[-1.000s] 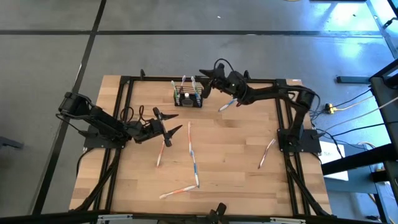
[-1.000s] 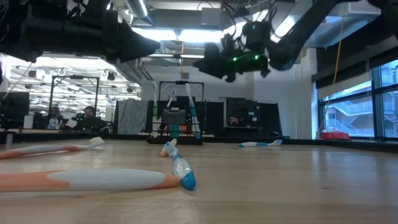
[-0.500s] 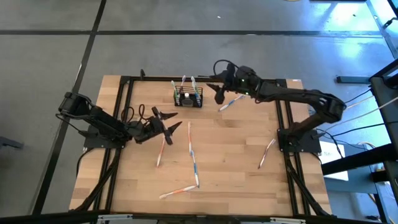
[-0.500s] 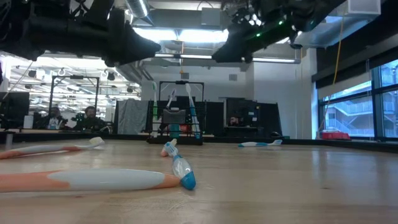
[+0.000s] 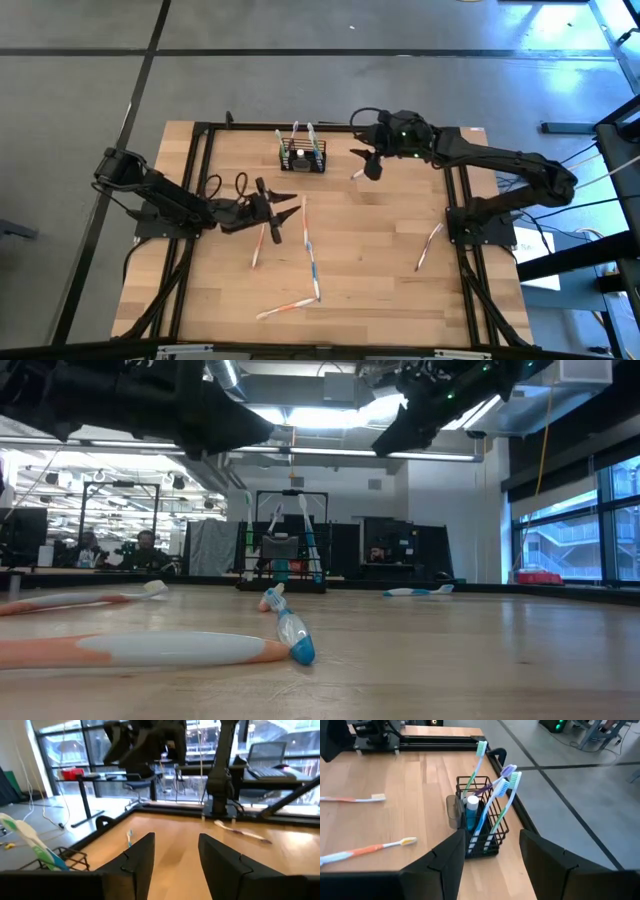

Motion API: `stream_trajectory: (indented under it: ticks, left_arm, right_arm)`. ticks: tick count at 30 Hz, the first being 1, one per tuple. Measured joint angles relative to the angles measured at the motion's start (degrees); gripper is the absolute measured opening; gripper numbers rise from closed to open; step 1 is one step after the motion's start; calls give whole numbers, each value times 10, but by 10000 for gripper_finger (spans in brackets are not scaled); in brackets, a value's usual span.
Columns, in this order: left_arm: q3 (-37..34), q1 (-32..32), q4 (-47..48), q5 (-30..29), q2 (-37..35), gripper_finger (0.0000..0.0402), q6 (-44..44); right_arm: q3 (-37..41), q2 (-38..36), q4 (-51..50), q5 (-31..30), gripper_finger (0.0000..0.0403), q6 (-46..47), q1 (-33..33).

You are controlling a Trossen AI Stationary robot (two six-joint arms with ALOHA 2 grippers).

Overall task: Pick & Place toothbrushing station
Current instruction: Put the top left orange toothbrush into the black wire organizer

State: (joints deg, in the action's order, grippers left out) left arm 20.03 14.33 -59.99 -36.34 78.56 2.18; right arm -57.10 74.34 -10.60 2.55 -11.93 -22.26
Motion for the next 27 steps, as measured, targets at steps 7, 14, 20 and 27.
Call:
stream_trajectory:
  ticks: [7,14,20,27]
  left_arm:
    - [70,-4,177,0,0,129,-51]
    - [208,-29,520,0,-3,116,-116]
    - [319,-50,791,0,-3,114,-220]
    - [413,-72,994,2,-3,117,-323]
  right_arm:
    - [6,-30,-54,0,191,-7,0]
    - [109,-90,9,-2,191,-20,0]
    - [179,-153,62,-2,191,2,0]
    - [208,-177,163,-1,191,22,0]
